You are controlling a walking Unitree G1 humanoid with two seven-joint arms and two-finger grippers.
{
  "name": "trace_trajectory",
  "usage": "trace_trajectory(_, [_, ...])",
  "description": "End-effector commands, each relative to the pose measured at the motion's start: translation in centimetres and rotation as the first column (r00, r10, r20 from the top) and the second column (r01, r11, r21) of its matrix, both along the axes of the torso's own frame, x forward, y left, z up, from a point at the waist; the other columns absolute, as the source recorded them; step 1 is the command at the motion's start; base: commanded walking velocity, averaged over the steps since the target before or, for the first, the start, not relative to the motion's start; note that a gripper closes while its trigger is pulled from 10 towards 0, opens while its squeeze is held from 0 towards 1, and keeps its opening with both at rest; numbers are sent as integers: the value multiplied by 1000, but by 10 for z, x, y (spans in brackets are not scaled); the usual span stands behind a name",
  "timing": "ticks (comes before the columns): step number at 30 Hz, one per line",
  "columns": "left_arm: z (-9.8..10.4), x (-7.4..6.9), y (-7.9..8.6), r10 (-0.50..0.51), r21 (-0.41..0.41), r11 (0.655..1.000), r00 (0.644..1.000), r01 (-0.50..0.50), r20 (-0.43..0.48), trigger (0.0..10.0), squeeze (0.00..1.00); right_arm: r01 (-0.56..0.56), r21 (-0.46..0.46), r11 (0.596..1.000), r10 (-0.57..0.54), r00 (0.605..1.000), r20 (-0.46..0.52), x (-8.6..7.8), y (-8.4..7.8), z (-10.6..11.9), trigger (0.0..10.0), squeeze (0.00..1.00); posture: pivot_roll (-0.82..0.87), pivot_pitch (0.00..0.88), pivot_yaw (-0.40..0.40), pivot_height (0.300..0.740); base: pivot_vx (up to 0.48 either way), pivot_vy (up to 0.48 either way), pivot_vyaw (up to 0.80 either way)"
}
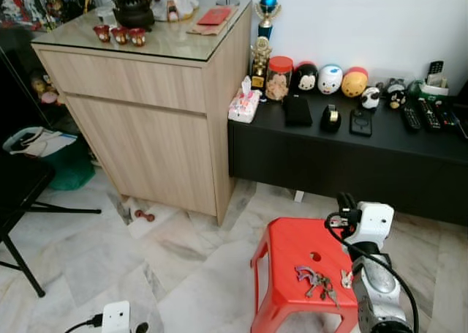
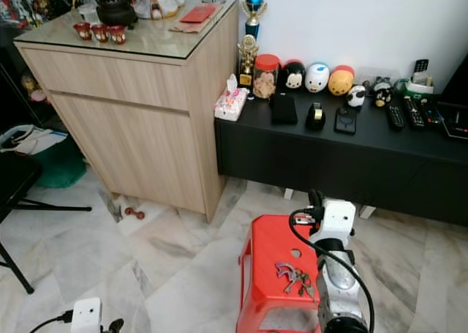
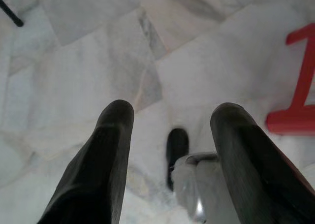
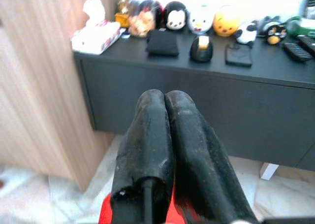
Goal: Hang keys on a hook
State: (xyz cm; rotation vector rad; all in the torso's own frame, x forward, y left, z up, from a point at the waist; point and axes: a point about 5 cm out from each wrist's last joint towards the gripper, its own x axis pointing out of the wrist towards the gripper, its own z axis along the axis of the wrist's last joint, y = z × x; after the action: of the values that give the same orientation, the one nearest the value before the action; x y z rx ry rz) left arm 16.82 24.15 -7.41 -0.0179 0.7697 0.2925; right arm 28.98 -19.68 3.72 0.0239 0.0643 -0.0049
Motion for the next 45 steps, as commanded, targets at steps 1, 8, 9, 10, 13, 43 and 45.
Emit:
trace_trajectory(1, [7,6,11,28,17,999,998,-29,57,10000,0,-13,-12,1000,12,1000,-25,1,0,-1,10000,0,-16,0,-75,740,0,0,0])
trace_trajectory(8, [2,-8,13,42,14,999,998,-42,36,10000,0,-33,-24,999,32,999,-43,5,-1,1,10000,0,-27,0,-84,731,0,0,0])
trace_trajectory(9, [1,-11,10,36,17,999,999,-36,39,10000,0,-40,-23,999,39,998,-40,4,-2,1,10000,0,-24,0,-86,721,0,0,0])
trace_trajectory(10, [1,-11,10,36,17,999,999,-36,39,10000,0,-40,-23,999,39,998,-40,4,-2,1,10000,0,-24,0,-86,721,0,0,0])
trace_trajectory(13, [1,-13,9,34,19,999,998,-35,48,10000,0,-45,-21,999,44,998,-42,2,-1,-1,10000,0,-16,0,-82,706,0,0,0])
trace_trajectory(43, [109,81,25,-223,303,952,770,40,598,10000,0,-59,-7,998,58,997,-56,3,1,-3,10000,0,9,0,-59,658,0,0,0])
trace_trajectory(45, [112,81,15,-263,305,948,753,87,603,10000,0,-41,-7,999,40,996,-75,1,-3,-6,10000,0,19,0,-56,658,0,0,0])
